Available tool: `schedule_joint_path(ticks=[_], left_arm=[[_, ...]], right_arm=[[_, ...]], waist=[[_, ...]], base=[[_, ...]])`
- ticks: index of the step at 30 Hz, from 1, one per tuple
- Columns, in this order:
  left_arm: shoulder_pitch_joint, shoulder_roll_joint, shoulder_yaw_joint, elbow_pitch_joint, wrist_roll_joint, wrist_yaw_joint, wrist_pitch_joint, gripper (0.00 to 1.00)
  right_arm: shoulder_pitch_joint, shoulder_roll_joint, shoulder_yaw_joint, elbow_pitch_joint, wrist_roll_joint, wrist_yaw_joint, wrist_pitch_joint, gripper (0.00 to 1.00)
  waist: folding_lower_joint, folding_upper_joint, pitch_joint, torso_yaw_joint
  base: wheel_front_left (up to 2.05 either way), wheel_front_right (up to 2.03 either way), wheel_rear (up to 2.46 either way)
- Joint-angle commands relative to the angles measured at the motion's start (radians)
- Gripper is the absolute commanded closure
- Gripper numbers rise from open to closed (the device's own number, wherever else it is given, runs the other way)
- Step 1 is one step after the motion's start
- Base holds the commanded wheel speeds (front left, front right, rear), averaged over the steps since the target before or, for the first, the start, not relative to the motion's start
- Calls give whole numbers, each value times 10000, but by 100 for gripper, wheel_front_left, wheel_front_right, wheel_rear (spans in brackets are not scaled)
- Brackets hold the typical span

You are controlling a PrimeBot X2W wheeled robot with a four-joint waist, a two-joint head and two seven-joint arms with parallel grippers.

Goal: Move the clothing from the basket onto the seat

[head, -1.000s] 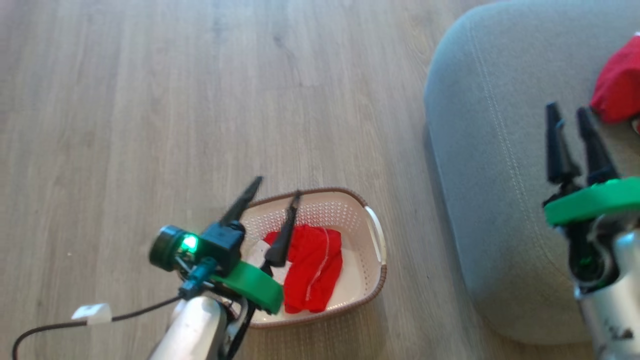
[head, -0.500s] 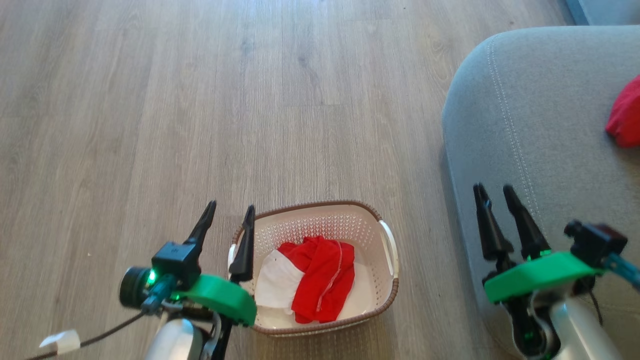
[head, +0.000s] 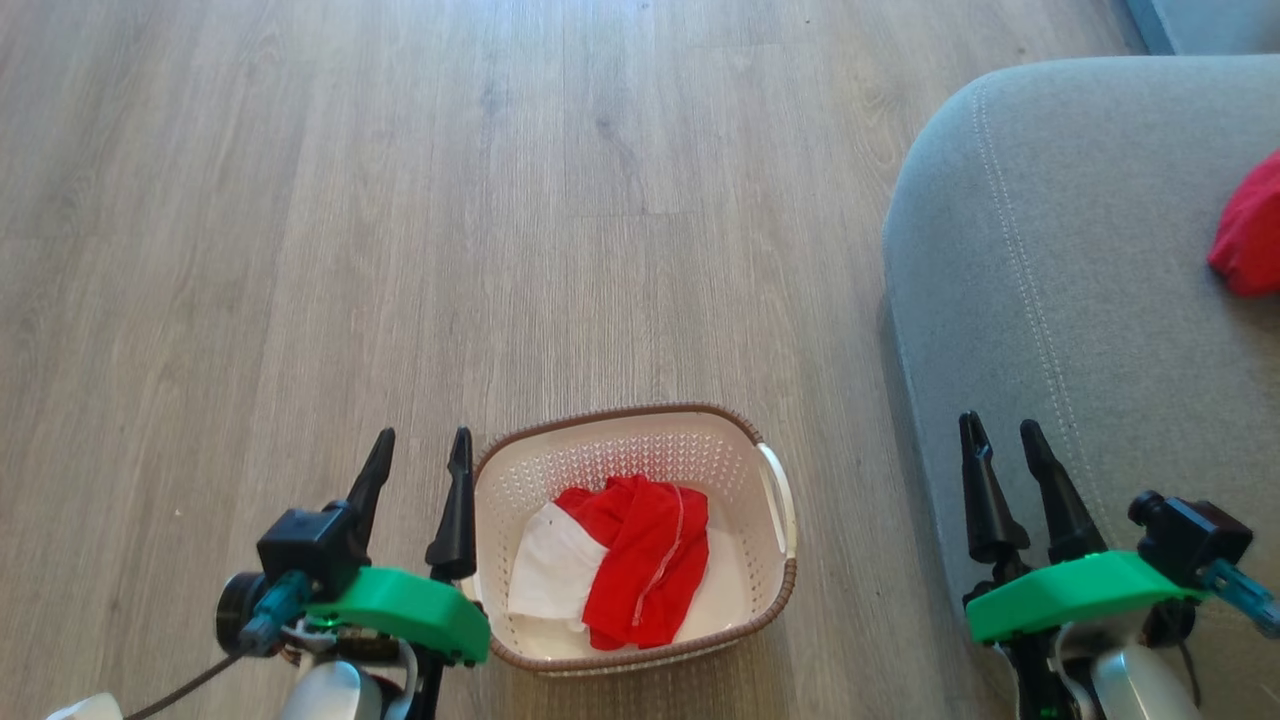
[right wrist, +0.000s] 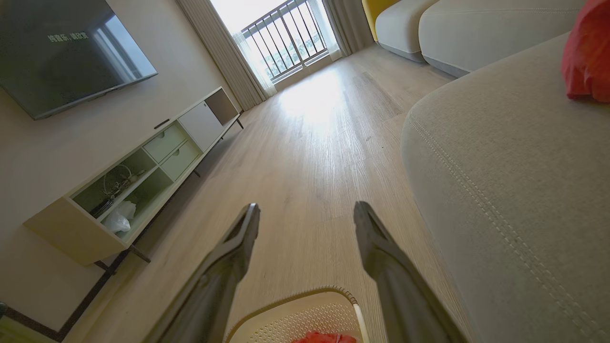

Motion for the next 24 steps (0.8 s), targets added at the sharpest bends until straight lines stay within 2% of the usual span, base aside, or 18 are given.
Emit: schedule_joint_path(ticks=[1,10,24], left_arm=[[-218,-25,351,-275,47,68,-51,0],[-313,-26,461,-346,89,343,-51,0],[-441,-26,458,-342,86,364,-51,0]], right_arm=[[-24,36,207,-346,-85,-2,-133,0],[-105,135,223,-398,-293,-2,-133,0],[-215,220,237,-475,-658,-2,-133,0]], waist=[[1,-1,0,-14],[1,-1,79,-23],[1,-1,127,201]], base=[[0,0,0],[0,0,0],[0,0,0]])
